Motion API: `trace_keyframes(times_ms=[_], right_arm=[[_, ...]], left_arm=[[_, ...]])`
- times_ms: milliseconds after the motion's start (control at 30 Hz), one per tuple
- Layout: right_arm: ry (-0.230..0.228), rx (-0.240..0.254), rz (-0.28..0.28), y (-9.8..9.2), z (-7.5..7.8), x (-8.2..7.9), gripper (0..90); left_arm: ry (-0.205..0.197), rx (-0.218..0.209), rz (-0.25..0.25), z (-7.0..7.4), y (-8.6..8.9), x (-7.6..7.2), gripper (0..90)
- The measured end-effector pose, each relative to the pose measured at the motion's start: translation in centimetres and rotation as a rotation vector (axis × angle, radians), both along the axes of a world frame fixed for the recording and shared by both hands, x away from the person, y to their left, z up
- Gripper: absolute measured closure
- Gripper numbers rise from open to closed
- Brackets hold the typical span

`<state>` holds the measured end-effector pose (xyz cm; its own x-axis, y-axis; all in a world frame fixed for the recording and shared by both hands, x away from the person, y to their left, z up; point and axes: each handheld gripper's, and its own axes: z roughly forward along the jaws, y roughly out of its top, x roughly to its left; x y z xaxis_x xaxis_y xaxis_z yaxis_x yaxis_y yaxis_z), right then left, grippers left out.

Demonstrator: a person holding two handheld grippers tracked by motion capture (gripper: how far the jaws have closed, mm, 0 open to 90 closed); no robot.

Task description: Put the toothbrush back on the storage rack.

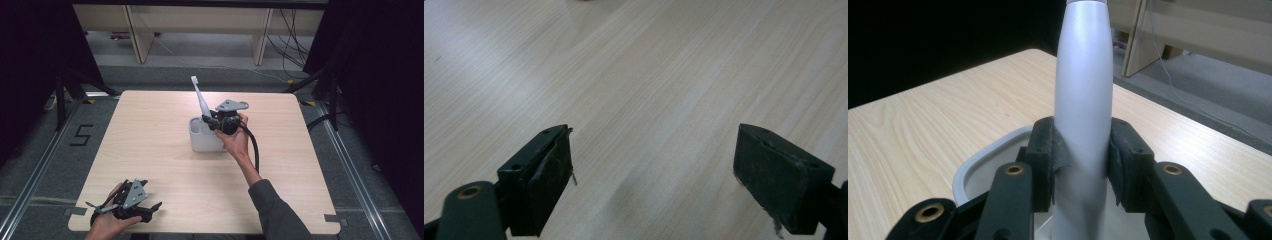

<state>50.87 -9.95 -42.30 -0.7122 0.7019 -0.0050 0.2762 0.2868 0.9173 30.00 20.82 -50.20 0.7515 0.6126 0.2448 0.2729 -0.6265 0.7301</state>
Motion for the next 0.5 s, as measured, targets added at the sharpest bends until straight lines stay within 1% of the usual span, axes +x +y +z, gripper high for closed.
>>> trace_keyframes(times_ms=[33,67,100,133,200,233,267,300,333,367,400,433,467,500], right_arm=[[0.011,-0.002,0.014,-0.02,0.0,0.01,66.6],[0.01,-0.005,0.018,-0.02,-0.02,0.04,66.6],[-0.005,-0.021,0.01,-0.05,-0.02,0.06,66.6],[0.024,-0.013,0.01,0.01,-0.06,0.0,66.5],[0.033,-0.012,0.004,0.07,-0.15,-0.02,66.6],[0.037,-0.014,0.011,0.13,-0.21,0.0,66.5],[0.034,-0.02,0.002,0.12,-0.28,0.02,66.5],[0.045,-0.016,0.0,0.19,-0.34,-0.03,66.5],[0.045,-0.017,0.003,0.23,-0.38,-0.02,66.5],[0.03,-0.037,0.019,0.14,-0.4,0.17,66.5],[0.039,-0.042,0.011,0.12,-0.4,0.11,66.5],[0.032,-0.045,0.01,0.13,-0.44,0.12,66.5],[0.043,-0.047,0.013,0.17,-0.48,0.13,66.6],[0.04,-0.048,0.021,0.21,-0.55,0.22,66.5]], left_arm=[[0.001,-0.002,0.002,-0.02,-0.02,-0.01,15.3],[-0.002,-0.002,0.005,-0.03,-0.03,-0.01,15.3],[-0.005,0.009,0.004,0.02,0.01,0.01,15.2],[-0.006,0.009,0.004,0.02,0.01,0.01,15.2],[-0.005,0.001,0.005,0.0,-0.01,0.0,15.2],[-0.005,0.014,0.0,0.06,0.05,0.02,15.3],[-0.005,0.012,0.001,0.05,0.04,0.01,15.3],[-0.006,0.008,0.005,0.02,0.01,0.01,15.3],[-0.007,0.009,0.004,0.03,0.02,0.01,15.3],[-0.007,0.009,0.004,0.03,0.01,0.01,15.2],[-0.005,0.002,0.005,0.0,-0.01,0.0,15.3],[-0.002,0.002,-0.001,0.03,0.02,0.0,15.3],[-0.002,-0.002,0.003,-0.01,-0.01,-0.01,15.3],[-0.002,-0.001,0.002,-0.01,-0.01,-0.01,15.3]])
